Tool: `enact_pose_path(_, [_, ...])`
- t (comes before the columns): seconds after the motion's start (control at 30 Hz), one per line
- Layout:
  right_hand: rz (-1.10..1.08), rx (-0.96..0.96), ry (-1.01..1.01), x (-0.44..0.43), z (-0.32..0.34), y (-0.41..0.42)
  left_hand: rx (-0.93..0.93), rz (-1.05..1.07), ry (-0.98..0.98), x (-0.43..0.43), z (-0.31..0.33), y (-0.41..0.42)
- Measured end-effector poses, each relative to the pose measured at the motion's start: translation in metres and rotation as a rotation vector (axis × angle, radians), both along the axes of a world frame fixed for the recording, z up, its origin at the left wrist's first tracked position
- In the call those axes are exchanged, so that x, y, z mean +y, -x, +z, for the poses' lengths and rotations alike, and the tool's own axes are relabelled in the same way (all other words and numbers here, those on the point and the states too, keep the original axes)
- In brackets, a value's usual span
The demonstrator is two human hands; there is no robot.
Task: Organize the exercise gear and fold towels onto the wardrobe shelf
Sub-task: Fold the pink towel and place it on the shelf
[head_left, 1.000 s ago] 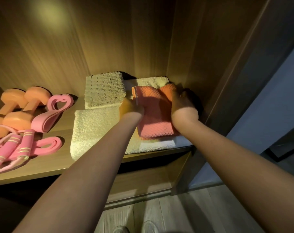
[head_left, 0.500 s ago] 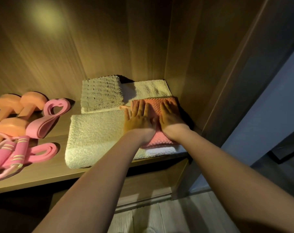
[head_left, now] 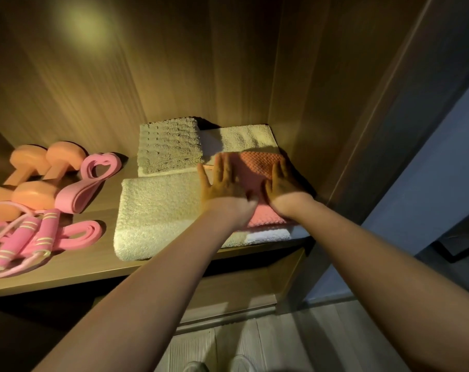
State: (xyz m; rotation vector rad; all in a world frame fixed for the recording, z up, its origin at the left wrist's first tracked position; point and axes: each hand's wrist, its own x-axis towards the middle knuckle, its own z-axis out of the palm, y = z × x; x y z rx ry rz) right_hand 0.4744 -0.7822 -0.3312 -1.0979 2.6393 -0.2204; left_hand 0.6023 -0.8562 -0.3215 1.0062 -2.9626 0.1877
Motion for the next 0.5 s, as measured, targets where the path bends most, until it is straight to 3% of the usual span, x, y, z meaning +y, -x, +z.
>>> enact_pose_path(0.07, [0.036,0.074,0.039,-0.006,0.007,0.002,0.06,-0.105,-0.034,0.006,-0.005,-0.008])
enact_pose_path(0.17, [0.136,0.078,0.11,-0.012,0.006,0.002,0.086,-0.084,-0.12,0.006,-0.015,-0.016])
enact_pose_path(0.5, [0.087,0.057,-0.004,-0.018,0.004,0.006,0.014,-0.157,-0.156,-0.018,-0.015,-0.042])
